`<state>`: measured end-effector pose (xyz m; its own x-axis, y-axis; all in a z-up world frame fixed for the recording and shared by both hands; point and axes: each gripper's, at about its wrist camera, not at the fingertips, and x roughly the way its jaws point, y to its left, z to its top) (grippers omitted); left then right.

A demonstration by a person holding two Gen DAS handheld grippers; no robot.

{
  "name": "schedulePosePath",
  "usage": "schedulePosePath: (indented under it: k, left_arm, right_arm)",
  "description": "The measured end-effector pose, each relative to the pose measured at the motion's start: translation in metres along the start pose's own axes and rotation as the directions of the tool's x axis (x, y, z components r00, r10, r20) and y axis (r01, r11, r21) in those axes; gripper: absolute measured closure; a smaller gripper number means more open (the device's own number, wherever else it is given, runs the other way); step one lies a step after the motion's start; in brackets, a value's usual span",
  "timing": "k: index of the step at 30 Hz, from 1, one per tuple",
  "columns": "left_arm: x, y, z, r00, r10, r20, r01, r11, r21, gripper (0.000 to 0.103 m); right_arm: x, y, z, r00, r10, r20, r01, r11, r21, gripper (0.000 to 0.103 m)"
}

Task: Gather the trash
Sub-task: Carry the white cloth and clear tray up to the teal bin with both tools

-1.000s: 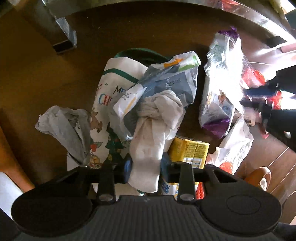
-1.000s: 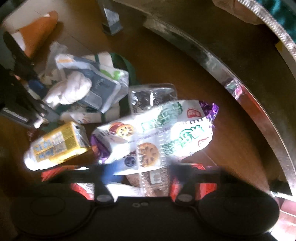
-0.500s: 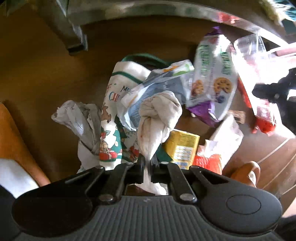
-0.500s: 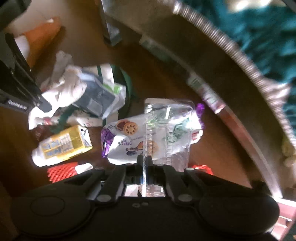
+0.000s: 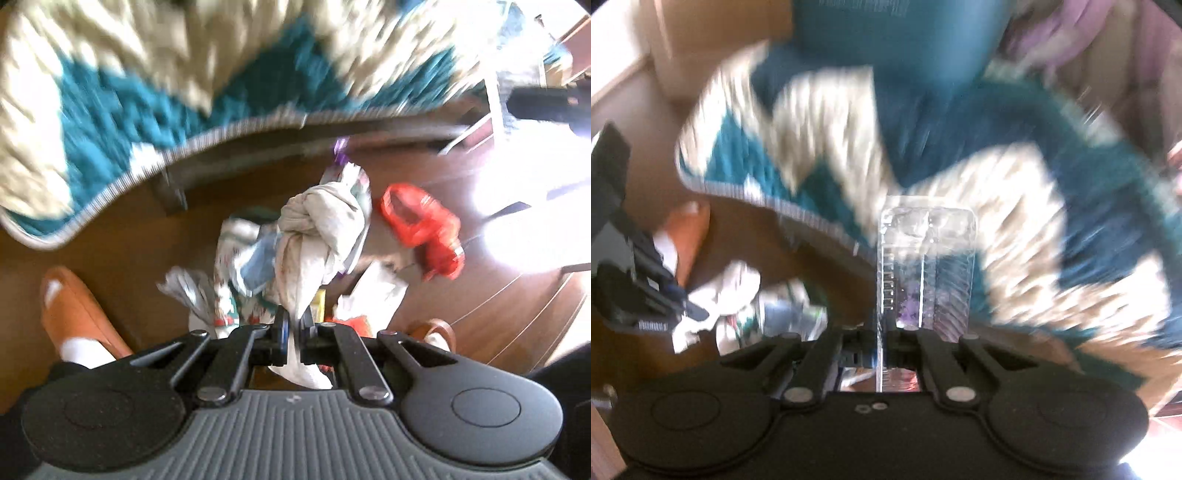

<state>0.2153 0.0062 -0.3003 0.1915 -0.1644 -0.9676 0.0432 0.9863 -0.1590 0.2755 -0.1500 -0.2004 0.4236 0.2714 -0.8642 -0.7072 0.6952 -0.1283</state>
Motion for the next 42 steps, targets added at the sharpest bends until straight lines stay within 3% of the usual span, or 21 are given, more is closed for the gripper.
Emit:
schedulePosePath:
  k: [5, 10, 18, 23, 31, 34, 39, 42]
  left_arm:
    - [-0.079, -0.006, -0.007, 0.991, 0.011, 0.130, -0.011, 1.000, 0.001, 0.098]
    - [-0.153, -0.010, -0.014, 0.966, 0.027, 0.258, -0.025, 1.000, -0.013, 0.098]
    - [-0.244, -0.020, -0.020, 0.914, 0.063, 0.401, -0.069, 0.998, 0.002, 0.098]
    - [-0.302, -0.020, -0.014, 0.883, 0.060, 0.465, -0.067, 0.998, -0.001, 0.098]
    - [-0.397, -0.019, 0.015, 0.808, 0.071, 0.584, -0.078, 0.997, -0.014, 0.098]
    - [-0.427, -0.022, 0.038, 0.766, 0.092, 0.636, -0.097, 0.995, -0.028, 0.098]
    - [-0.451, -0.017, 0.084, 0.734, 0.113, 0.670, -0.101, 0.993, -0.057, 0.098]
    - [-0.461, -0.016, 0.116, 0.701, 0.146, 0.698, -0.136, 0.988, -0.070, 0.097]
  right_arm:
    - [-0.087, 0.007, 0.021, 0.989, -0.079, 0.122, 0.073, 0.996, 0.055, 0.102]
    - [-0.147, 0.030, 0.035, 0.969, -0.134, 0.207, 0.120, 0.990, 0.079, 0.102]
    - [-0.220, 0.057, 0.067, 0.915, -0.171, 0.365, 0.154, 0.985, 0.075, 0.102]
    - [-0.262, 0.057, 0.088, 0.865, -0.187, 0.465, 0.166, 0.982, 0.086, 0.102]
    - [-0.307, 0.041, 0.137, 0.776, -0.215, 0.593, 0.193, 0.976, 0.102, 0.102]
    - [-0.314, 0.030, 0.158, 0.754, -0.220, 0.620, 0.186, 0.975, 0.120, 0.102]
    - [-0.314, 0.019, 0.191, 0.732, -0.226, 0.643, 0.176, 0.974, 0.142, 0.102]
    - [-0.306, 0.006, 0.212, 0.728, -0.212, 0.653, 0.126, 0.976, 0.177, 0.102]
